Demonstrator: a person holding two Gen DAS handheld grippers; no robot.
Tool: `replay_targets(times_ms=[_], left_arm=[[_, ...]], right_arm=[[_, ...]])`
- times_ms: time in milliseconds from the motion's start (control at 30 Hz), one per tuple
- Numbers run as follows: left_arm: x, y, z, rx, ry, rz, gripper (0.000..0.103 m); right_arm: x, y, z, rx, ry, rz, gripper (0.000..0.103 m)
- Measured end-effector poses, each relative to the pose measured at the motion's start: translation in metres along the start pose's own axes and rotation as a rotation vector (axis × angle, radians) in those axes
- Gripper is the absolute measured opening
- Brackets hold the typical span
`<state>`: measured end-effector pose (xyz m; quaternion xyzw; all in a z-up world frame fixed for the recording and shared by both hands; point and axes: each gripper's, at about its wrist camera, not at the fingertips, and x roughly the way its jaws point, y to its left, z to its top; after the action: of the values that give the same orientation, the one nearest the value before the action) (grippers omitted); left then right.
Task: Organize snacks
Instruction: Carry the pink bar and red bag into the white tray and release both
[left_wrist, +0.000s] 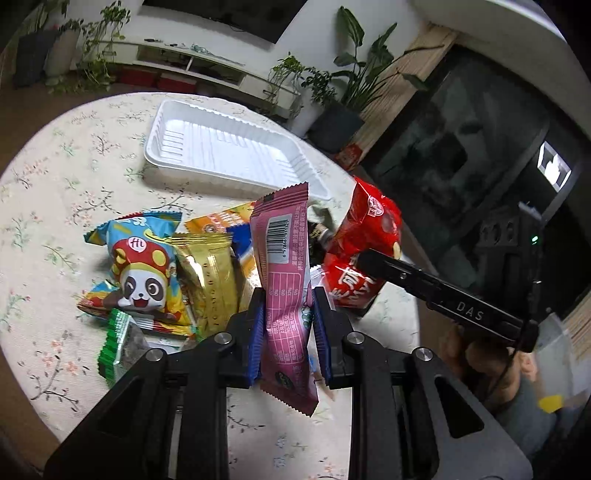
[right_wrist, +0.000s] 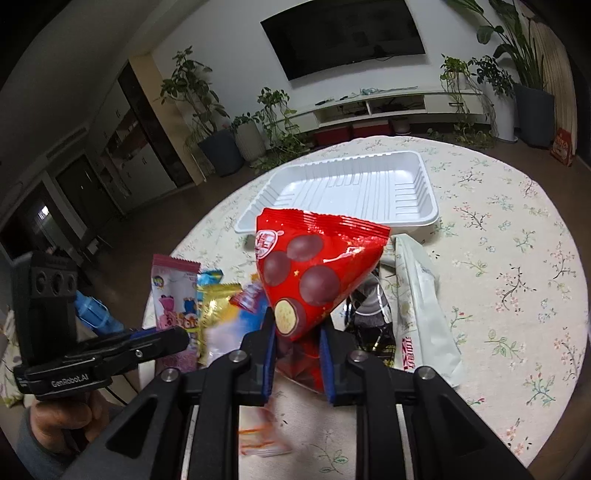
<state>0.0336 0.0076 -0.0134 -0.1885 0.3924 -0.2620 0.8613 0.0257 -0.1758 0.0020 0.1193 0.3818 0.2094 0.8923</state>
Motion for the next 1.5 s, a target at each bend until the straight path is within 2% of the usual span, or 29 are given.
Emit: replay_targets(times_ms=[300, 400, 533, 733, 867, 1033, 1233, 1467, 1500], left_arm=[[-0.023, 0.020, 0.006, -0.049, -0.039, -0.080, 0.022], [-0.035, 0.024, 0.020, -0.056, -0.047, -0.107, 0.022], [-0.047, 0.029, 0.057, -0.012, -0.029, -0.062, 0.022], [-0.046, 0.031, 0.132, 0.087, -0.003, 0.031, 0.022], [-0.007, 0.035, 0.175, 0.099, 0.062, 0.088, 0.022], [0.051, 0.049, 0.204, 0.118, 0.162, 0.152, 0.022], [0.102, 0.072, 0.213, 0.110, 0.259, 0.222, 0.022], [0.141, 0.088, 0.200, 0.085, 0.328, 0.270, 0.022], [0.154, 0.093, 0.206, 0.086, 0.330, 0.269, 0.022]], right_arm=[[-0.007, -0.011, 0.004, 0.049, -0.029, 0.027, 0.022], [-0.012, -0.020, 0.010, 0.077, -0.042, 0.031, 0.022], [-0.022, -0.030, 0.029, 0.088, -0.070, 0.033, 0.022], [-0.010, -0.044, 0.086, 0.046, -0.053, 0.004, 0.022], [0.021, -0.052, 0.130, 0.012, 0.007, -0.024, 0.022], [0.075, -0.067, 0.161, 0.027, 0.115, -0.028, 0.022], [0.132, -0.079, 0.169, 0.029, 0.234, -0.048, 0.022], [0.155, -0.085, 0.162, 0.040, 0.277, -0.072, 0.022], [0.156, -0.087, 0.161, 0.043, 0.279, -0.071, 0.022]])
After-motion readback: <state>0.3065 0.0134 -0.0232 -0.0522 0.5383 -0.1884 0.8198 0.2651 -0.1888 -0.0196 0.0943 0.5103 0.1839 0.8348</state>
